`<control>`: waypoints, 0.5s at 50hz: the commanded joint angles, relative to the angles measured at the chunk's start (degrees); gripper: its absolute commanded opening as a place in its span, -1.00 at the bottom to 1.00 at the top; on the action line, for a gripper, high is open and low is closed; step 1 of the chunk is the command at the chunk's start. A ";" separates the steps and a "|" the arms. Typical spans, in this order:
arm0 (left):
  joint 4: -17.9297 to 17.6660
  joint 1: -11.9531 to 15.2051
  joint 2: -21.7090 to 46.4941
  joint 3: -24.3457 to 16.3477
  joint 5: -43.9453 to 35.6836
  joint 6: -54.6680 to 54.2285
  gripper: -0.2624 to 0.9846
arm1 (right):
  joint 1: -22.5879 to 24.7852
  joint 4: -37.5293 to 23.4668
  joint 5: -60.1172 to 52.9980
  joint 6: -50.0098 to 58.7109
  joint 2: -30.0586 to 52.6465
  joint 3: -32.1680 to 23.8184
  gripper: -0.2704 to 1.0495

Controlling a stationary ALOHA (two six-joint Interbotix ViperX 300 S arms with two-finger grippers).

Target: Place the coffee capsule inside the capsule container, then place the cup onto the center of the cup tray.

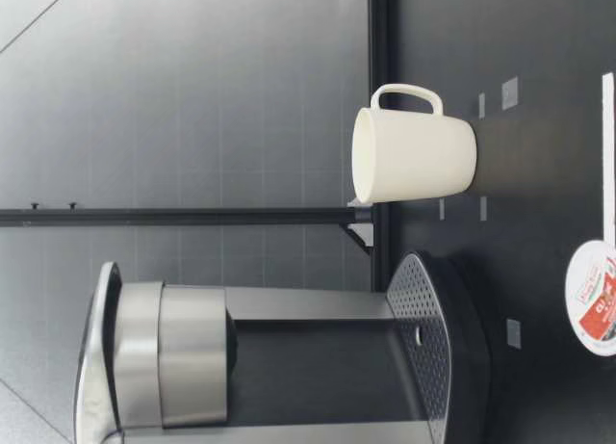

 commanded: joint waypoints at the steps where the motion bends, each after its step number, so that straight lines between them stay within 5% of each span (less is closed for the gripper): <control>1: 0.26 1.14 0.09 -0.88 -0.88 0.70 -0.28 | -0.26 0.00 -0.88 0.00 0.35 -0.53 -0.35; 7: 0.26 1.14 0.09 -1.05 -1.67 0.88 -0.41 | -0.26 0.00 -2.90 0.18 1.58 -1.32 -0.50; 25: 0.35 1.14 0.00 -1.23 -2.20 0.97 -0.41 | -0.26 0.09 0.18 2.11 16.17 -8.44 -0.50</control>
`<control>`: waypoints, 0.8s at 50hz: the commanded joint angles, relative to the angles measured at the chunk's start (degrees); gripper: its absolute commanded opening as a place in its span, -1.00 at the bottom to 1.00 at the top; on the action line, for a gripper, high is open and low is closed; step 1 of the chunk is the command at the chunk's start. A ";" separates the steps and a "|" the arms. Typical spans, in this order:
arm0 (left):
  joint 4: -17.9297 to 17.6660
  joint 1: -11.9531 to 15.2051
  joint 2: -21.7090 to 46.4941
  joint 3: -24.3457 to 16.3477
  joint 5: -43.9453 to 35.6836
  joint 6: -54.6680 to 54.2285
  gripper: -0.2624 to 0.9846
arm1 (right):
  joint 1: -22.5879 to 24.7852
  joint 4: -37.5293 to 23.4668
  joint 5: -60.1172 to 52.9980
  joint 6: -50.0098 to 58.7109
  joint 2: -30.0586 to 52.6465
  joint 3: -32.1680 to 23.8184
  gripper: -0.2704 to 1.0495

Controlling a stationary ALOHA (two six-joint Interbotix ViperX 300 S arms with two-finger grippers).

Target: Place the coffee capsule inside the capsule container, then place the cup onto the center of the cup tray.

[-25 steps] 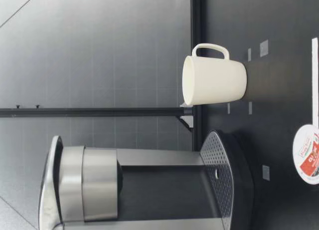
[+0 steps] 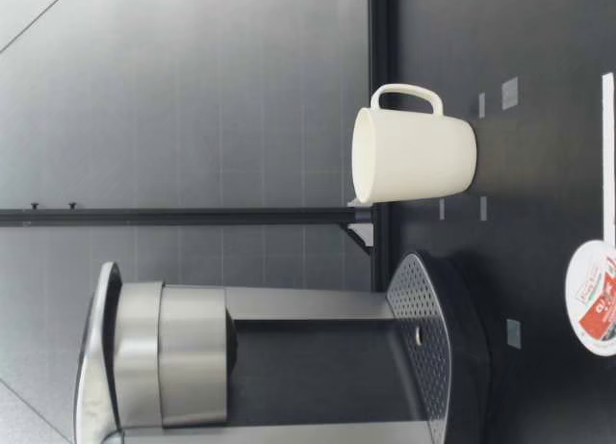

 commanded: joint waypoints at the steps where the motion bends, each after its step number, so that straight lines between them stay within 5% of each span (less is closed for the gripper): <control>1: 0.00 0.09 0.18 -1.23 -0.53 0.09 -0.40 | -0.18 0.09 2.20 0.79 3.96 -3.25 -0.50; 27: 0.00 0.09 0.26 -0.35 -2.55 1.32 -0.40 | 2.64 0.00 19.16 2.11 27.86 -16.52 -0.47; 40: 0.09 0.09 0.26 -0.26 -2.55 2.11 -0.40 | 2.90 0.00 29.44 2.02 35.33 -23.73 -0.10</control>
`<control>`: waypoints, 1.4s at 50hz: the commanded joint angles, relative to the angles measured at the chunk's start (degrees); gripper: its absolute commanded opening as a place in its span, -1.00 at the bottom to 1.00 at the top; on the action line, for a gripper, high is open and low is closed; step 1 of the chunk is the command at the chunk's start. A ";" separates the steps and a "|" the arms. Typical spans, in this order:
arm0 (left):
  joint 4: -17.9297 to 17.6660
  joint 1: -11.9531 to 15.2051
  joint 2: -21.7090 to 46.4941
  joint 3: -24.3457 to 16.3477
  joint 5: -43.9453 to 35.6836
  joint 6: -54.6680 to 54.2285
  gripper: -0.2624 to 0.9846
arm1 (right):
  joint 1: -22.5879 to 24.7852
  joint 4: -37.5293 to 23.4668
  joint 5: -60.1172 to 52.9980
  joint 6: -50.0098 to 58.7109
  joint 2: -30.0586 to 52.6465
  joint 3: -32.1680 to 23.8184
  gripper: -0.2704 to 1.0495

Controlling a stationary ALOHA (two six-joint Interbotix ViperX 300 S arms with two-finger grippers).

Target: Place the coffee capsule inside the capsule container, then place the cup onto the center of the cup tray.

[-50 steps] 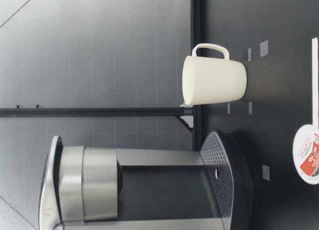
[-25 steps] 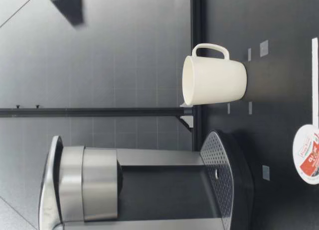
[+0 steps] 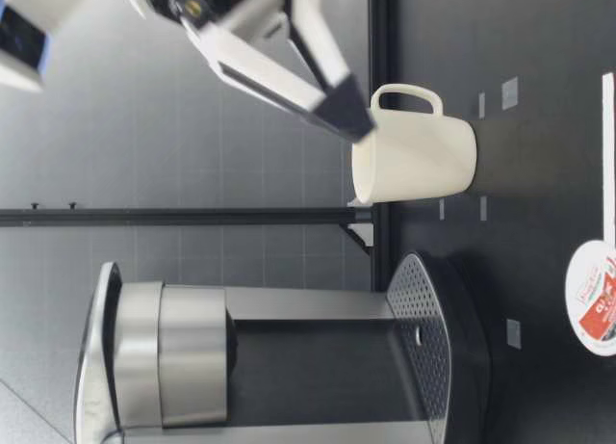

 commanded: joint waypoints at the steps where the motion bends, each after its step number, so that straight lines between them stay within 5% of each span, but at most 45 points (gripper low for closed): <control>1: 0.00 0.09 0.35 -0.53 -0.53 0.26 -0.41 | 0.44 0.00 2.64 0.00 1.41 -3.25 -0.05; 11: 0.09 0.09 0.26 -0.26 -0.53 0.44 -0.41 | 1.05 -0.09 6.77 -0.26 6.06 -6.50 0.55; 18: 0.00 0.09 0.26 0.18 -0.53 0.44 -0.41 | 1.58 0.00 7.56 -0.09 8.35 -7.38 0.77; 70: 0.09 0.09 -0.35 -0.53 -0.53 0.88 -0.41 | 3.52 -1.41 5.98 -0.53 20.92 -15.91 0.78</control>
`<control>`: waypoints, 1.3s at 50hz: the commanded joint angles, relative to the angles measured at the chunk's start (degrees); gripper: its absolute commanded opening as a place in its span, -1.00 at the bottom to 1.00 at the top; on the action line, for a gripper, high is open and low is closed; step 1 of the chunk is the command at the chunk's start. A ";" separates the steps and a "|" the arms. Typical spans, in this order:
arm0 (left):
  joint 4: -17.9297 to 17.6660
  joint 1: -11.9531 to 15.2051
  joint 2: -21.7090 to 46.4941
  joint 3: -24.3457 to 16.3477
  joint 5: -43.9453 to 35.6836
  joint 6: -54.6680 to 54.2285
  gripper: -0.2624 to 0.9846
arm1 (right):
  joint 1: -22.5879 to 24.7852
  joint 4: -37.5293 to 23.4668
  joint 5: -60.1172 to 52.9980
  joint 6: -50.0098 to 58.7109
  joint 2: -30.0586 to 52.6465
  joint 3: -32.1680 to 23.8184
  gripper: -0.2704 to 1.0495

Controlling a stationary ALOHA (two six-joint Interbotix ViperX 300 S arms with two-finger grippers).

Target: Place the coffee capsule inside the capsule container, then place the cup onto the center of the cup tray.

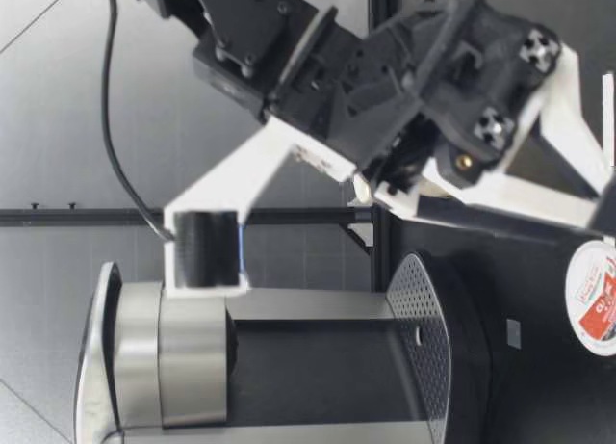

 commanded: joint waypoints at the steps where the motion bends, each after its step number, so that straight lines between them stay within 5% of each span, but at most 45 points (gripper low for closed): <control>1: 0.09 0.09 0.18 -1.41 -0.53 0.18 -0.41 | 0.35 -0.18 -0.44 -0.09 -0.53 -1.67 0.78; 54: 0.09 0.09 0.00 -1.49 -0.18 1.67 -0.41 | 1.32 -1.23 -0.26 0.09 3.60 -7.12 0.77; 65: 0.09 0.09 0.00 -1.41 -0.09 1.32 -0.41 | 1.32 -1.23 0.35 0.18 3.87 -7.65 0.56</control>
